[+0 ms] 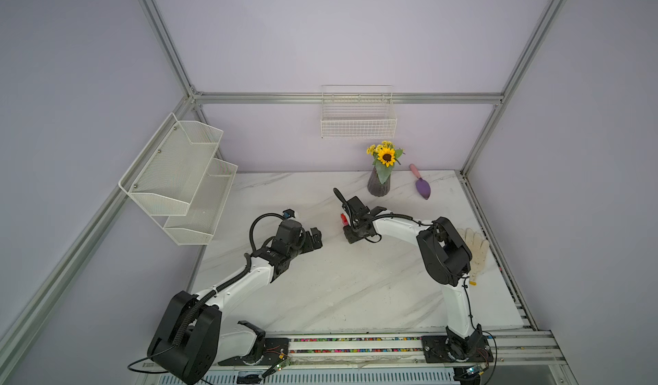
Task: Assemble the letter v with lego
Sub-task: Place the lego brick at the center of the board.
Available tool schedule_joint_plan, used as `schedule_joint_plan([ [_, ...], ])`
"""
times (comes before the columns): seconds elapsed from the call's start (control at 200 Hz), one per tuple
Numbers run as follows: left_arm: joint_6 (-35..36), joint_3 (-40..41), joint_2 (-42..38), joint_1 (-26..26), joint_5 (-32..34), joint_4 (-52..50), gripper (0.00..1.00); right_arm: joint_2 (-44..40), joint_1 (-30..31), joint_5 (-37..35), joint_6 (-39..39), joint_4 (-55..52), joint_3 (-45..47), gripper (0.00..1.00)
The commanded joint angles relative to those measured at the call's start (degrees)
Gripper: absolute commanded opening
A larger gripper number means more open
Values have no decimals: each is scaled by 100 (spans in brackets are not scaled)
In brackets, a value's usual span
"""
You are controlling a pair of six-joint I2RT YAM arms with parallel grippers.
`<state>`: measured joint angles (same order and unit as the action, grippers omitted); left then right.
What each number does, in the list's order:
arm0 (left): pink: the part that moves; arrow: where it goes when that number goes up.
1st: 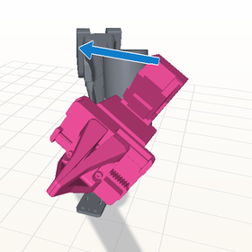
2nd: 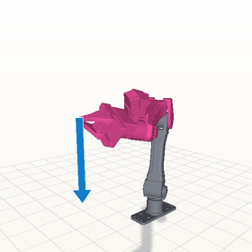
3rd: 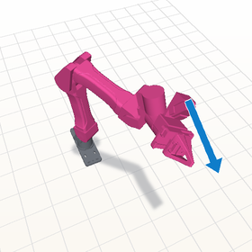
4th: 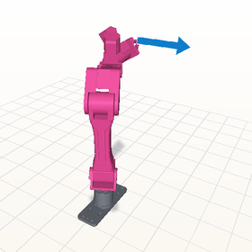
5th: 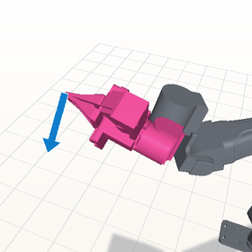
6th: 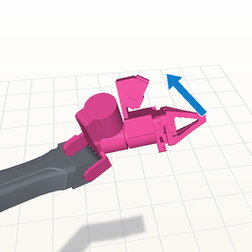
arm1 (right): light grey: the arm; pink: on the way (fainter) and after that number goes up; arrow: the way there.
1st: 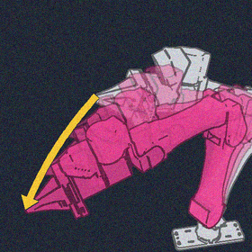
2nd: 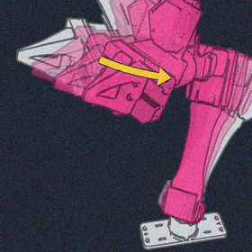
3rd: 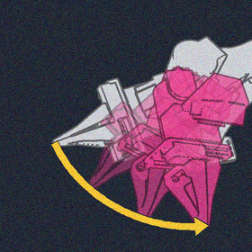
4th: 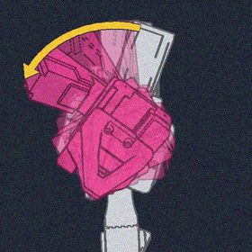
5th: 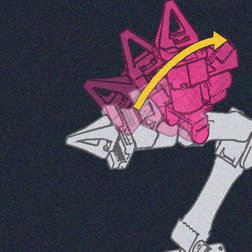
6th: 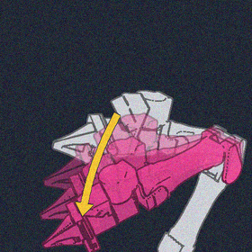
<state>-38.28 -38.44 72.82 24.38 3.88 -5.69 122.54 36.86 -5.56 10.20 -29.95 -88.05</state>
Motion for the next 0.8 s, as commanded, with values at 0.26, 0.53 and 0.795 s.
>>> schedule_joint_plan([
  [0.26,156,-66,254,-33,-5,229,100,414,-4,450,145,-92,44,28],
  [0.53,262,-23,155,-38,56,203,100,74,-308,3618,580,292,748,24],
  [0.795,276,36,251,-39,8,129,100,367,-671,5484,1062,1293,1271,39],
])
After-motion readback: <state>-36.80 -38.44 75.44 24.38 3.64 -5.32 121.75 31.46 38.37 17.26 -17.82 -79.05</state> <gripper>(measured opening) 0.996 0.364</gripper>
